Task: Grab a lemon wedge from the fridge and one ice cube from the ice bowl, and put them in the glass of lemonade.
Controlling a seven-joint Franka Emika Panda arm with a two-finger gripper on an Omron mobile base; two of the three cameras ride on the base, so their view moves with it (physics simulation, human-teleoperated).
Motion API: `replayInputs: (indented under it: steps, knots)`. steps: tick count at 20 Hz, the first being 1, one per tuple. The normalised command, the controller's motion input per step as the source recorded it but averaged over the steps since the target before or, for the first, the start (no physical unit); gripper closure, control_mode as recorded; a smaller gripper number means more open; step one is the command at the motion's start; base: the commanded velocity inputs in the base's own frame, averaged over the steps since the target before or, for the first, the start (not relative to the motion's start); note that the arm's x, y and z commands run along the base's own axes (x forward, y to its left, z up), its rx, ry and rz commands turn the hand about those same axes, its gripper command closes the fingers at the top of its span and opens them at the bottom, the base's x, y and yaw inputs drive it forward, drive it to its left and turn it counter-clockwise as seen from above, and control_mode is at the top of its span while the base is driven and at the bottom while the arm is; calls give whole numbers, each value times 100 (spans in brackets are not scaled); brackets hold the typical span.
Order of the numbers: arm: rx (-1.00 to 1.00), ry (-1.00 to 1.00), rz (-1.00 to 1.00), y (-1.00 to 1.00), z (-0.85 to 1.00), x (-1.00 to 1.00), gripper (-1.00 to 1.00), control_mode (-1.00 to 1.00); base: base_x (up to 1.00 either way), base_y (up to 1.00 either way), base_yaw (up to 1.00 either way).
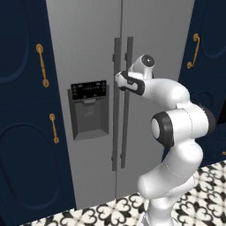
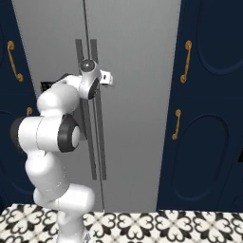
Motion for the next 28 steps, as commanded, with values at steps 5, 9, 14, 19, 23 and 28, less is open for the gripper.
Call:
replayInputs:
  steps: [5, 9, 14, 19, 23, 28]
  knots:
    - [0, 0, 0, 0, -34, 49, -100, -100, 0, 0, 0]
    - [0, 0, 0, 0, -21, 16, -100, -100, 0, 0, 0]
    - [0, 0, 0, 0, -3, 1, 100, -100, 0, 0, 0]
    - [0, 0, 0, 0, 0, 0, 100, -100, 0, 0, 0]
    - [0, 0, 0, -25, 0, 1, 100, -100, 0, 0, 0]
    - [1, 0, -2, -95, 1, 0, 100, -100, 0, 0, 0]
